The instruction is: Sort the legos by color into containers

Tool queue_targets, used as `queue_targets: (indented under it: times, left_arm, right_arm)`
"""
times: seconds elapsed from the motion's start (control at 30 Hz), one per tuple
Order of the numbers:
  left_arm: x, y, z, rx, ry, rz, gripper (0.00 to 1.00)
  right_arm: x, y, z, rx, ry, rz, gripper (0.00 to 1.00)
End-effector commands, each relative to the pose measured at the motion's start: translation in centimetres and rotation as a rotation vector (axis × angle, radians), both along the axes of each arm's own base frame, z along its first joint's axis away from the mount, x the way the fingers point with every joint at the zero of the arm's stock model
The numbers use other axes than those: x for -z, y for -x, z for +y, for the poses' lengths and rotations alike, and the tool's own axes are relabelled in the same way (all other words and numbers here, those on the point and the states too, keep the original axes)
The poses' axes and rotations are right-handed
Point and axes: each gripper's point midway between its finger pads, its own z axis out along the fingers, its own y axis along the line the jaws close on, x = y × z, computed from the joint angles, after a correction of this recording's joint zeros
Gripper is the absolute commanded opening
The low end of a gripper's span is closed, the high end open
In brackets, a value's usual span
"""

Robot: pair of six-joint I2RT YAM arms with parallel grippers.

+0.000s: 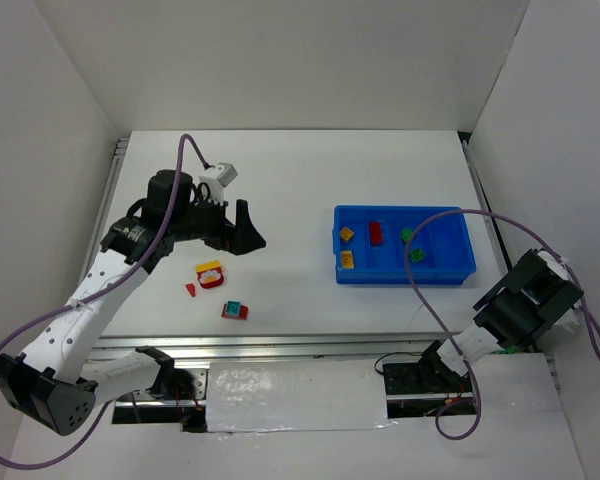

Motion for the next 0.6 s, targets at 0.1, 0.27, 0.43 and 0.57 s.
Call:
queue_targets:
  times: [0.1,0.27,0.43,0.57]
  left_arm:
    - [-1.4,0.1,-0.2,0.033,0.029,-0.07,1.0]
    - [-1.8,0.4,-0.1,0.035,0.036,-0.081,1.0]
    - [-2.1,0.6,0.0,0.031,0.04,-0.09,1.0]
    - [-2.1,0.7,-0.1,0.035,0.049,-0.095,1.0]
  right_arm:
    - [-0.8,-3.9,-0.7,-0.155,0.057,-0.156,0.0]
    - [-1.3,-5.4,0.5,-0.205,0.048,-0.225,0.0]
    - [-3.0,-7.1,1.7,-0.27,0.07,-0.295,0.0]
    - [-3.8,-7.1,2.1,-0.286,0.076,-0.291,0.0]
